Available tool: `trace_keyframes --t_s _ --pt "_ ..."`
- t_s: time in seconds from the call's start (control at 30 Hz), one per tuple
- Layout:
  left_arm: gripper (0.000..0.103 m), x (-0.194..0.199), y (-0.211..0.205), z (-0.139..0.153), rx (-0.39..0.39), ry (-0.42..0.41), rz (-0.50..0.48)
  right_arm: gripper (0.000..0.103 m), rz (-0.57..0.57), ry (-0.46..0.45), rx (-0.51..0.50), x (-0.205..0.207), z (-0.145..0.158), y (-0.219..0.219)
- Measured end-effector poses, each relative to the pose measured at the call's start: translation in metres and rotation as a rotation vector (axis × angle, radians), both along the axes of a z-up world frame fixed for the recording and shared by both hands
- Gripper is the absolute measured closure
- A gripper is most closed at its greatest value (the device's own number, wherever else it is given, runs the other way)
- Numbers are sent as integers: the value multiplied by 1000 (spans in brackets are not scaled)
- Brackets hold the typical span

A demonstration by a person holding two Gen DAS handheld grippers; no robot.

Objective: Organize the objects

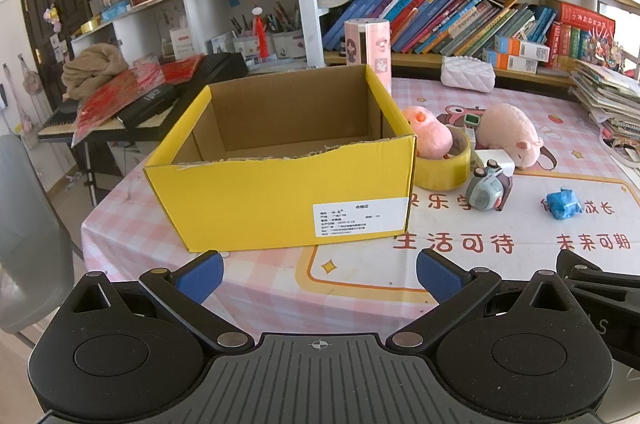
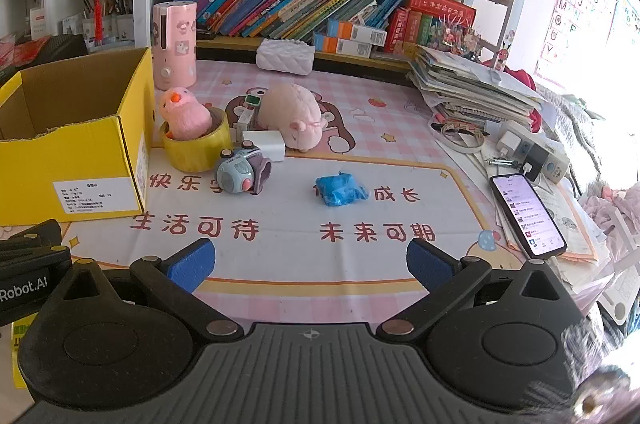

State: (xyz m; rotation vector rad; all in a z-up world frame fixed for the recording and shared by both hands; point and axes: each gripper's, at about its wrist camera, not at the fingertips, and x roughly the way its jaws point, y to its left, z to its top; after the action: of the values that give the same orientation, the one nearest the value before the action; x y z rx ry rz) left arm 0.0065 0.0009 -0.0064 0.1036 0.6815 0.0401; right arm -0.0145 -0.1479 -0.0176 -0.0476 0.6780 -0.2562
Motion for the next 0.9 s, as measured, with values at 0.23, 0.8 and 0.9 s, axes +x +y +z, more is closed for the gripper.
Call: trace_keyframes --t_s 0.23,0.8,0.9 --pt "0 1 5 2 -2 5 0 0 0 0 0 0 -1 0" --pt "0 3 6 0 -2 9 -1 0 -1 1 0 2 -2 0" --pt "0 3 6 0 -2 11 -1 0 -1 2 0 2 -2 0"
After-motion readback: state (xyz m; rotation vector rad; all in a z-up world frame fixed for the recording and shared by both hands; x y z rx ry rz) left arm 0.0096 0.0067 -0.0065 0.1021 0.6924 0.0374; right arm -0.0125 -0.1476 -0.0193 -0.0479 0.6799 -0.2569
